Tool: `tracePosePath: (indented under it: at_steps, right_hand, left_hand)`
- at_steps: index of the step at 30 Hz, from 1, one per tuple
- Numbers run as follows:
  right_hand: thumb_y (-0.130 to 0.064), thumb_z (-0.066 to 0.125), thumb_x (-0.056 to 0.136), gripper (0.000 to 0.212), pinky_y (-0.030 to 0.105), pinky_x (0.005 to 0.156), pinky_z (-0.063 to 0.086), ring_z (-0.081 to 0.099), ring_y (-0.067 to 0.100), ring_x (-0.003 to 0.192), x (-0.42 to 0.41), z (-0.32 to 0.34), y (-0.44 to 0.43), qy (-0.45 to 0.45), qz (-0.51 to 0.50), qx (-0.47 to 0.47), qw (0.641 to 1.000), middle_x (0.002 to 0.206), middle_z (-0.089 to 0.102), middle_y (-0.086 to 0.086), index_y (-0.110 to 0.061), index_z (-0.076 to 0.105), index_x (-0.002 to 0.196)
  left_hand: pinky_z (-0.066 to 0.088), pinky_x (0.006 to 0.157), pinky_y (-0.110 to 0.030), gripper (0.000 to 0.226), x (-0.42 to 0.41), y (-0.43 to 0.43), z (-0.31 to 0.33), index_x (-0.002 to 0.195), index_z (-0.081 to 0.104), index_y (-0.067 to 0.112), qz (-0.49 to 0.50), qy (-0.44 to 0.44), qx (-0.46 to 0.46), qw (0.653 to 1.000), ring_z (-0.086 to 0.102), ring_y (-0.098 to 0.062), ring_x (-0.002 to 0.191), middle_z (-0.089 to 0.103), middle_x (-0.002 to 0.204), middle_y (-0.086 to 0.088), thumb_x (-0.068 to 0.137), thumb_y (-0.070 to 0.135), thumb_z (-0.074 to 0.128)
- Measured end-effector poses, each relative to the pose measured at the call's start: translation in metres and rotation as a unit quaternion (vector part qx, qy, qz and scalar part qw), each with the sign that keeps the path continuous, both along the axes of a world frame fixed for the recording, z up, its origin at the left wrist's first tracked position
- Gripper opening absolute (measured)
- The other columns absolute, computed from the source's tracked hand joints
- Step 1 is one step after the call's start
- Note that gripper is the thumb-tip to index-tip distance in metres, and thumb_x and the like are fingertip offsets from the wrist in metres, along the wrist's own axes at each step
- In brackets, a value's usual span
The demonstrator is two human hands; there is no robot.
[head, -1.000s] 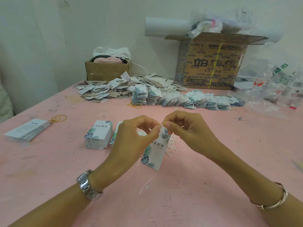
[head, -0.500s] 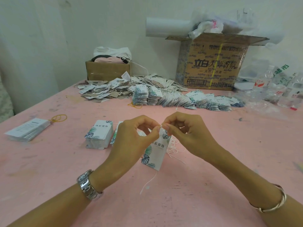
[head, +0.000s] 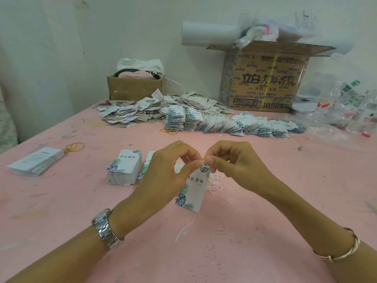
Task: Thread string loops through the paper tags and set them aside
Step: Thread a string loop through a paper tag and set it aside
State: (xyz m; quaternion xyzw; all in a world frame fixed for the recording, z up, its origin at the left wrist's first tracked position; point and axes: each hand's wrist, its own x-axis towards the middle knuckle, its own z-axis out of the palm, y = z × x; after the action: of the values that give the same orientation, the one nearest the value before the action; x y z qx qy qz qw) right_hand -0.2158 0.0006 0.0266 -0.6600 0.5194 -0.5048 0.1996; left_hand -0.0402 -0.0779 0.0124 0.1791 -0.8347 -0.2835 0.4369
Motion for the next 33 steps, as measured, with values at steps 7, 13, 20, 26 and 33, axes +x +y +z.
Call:
tracePosePath:
  at_steps: [7,13,20,26,33]
  right_hand:
    - [-0.003,0.068,0.088,0.006,0.008,0.054,0.039,0.056,0.001,0.052,0.003,-0.004,-0.001,0.019,-0.008,0.011,1.0,0.061,0.064,0.001,-0.002,0.067,0.082]
    - [-0.003,0.068,0.088,0.006,0.018,0.06,0.046,0.058,0.008,0.057,0.006,-0.007,-0.001,0.027,-0.025,0.006,0.999,0.061,0.063,0.0,-0.003,0.068,0.082]
    - [-0.005,0.069,0.089,0.009,0.014,0.056,0.041,0.054,0.006,0.055,0.012,-0.009,0.001,0.022,-0.041,-0.007,0.999,0.058,0.061,-0.005,-0.007,0.068,0.08]
    - [-0.004,0.068,0.089,0.007,0.015,0.054,0.04,0.054,0.006,0.055,0.015,-0.011,0.002,0.013,-0.044,-0.015,0.999,0.059,0.061,-0.001,-0.002,0.068,0.082]
    - [-0.006,0.069,0.089,0.006,0.015,0.055,0.04,0.055,0.008,0.056,0.012,-0.012,-0.001,0.018,-0.053,-0.024,0.998,0.06,0.062,-0.001,-0.006,0.07,0.083]
  left_hand:
    - [0.039,0.062,-0.002,0.007,0.001,-0.002,-0.003,0.079,0.072,0.016,0.003,-0.006,0.042,0.999,0.059,0.001,0.072,0.068,0.076,0.01,0.084,0.013,0.076]
    - [0.037,0.068,-0.001,0.01,-0.001,-0.002,-0.008,0.077,0.071,0.02,0.025,-0.006,0.039,0.999,0.06,0.001,0.074,0.069,0.075,0.012,0.083,0.015,0.076]
    - [0.038,0.069,-0.003,0.014,-0.001,0.0,-0.011,0.076,0.07,0.026,0.041,0.006,0.038,0.998,0.06,0.0,0.079,0.068,0.074,0.013,0.083,0.016,0.077]
    - [0.039,0.07,-0.005,0.015,-0.001,0.001,-0.011,0.077,0.071,0.027,0.05,0.01,0.045,0.998,0.06,0.0,0.08,0.068,0.074,0.012,0.084,0.015,0.077]
    - [0.037,0.07,-0.005,0.014,-0.002,0.001,-0.009,0.077,0.07,0.029,0.046,0.015,0.054,0.997,0.059,0.001,0.082,0.068,0.077,0.017,0.084,0.019,0.076]
